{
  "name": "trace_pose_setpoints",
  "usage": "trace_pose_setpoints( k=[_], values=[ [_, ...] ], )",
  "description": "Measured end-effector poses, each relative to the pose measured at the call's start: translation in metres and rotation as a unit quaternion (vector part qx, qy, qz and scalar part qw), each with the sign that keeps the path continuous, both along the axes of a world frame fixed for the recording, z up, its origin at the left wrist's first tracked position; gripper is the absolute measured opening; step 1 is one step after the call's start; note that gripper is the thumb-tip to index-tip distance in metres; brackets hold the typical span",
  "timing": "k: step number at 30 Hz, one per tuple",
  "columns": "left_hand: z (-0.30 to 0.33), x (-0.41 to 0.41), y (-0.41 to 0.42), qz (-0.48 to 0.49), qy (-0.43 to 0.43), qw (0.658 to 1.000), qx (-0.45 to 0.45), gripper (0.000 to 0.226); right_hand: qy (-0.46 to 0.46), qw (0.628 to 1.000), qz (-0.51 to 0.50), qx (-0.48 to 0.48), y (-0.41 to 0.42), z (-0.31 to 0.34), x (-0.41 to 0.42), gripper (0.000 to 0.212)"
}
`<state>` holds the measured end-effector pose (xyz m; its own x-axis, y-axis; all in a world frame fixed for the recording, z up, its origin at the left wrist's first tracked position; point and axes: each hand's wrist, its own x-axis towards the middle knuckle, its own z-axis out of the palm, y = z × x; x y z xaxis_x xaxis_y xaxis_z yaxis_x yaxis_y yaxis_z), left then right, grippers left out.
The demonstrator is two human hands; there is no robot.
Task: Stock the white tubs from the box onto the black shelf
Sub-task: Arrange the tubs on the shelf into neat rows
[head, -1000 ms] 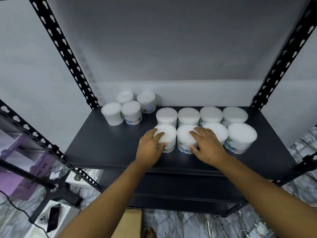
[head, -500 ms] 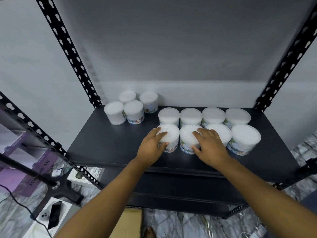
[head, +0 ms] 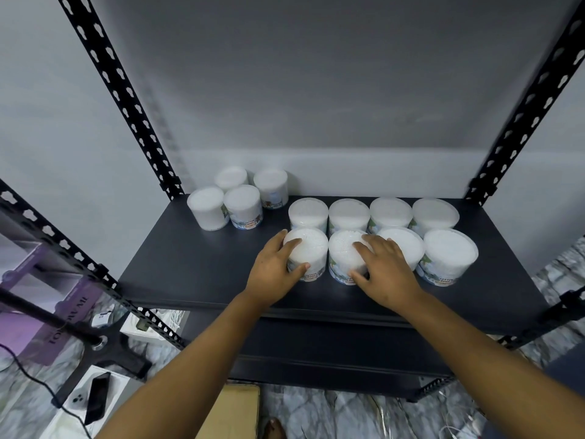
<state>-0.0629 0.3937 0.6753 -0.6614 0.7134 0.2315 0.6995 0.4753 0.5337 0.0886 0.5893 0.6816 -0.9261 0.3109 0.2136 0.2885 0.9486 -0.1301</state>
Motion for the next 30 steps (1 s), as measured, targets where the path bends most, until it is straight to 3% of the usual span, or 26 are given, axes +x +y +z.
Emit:
trace_pose_setpoints(
  k=[8, 13, 17, 24, 30],
  values=[
    [-0.0028, -0.0051, -0.0015, -0.009, 0.006, 1.0, -0.023, 0.049, -0.011, 1.0, -0.002, -0.005, -0.0001, -0.0013, -0.0005, 0.054],
    [-0.0023, -0.0047, -0.0006, 0.0, 0.031, 1.0, -0.003, 0.059, -0.007, 1.0, 0.007, -0.013, -0.002, -0.0013, -0.0004, 0.058],
    [-0.0052, -0.0066, 0.0004, -0.014, 0.045, 0.999, -0.013, 0.045, -0.019, 1.0, 0.006, -0.01, -0.0023, -0.0013, -0.0012, 0.056],
    [-0.0053, -0.0015, -0.0007, 0.001, 0.062, 0.998, -0.004, 0.051, -0.017, 1.0, 0.0, 0.0, -0.0035, 0.0, -0.002, 0.054],
    [-0.0069, -0.0011, 0.0009, -0.001, 0.036, 0.999, 0.002, 0.041, -0.014, 1.0, -0.006, 0.0, -0.0059, 0.0012, -0.0027, 0.053]
  ],
)
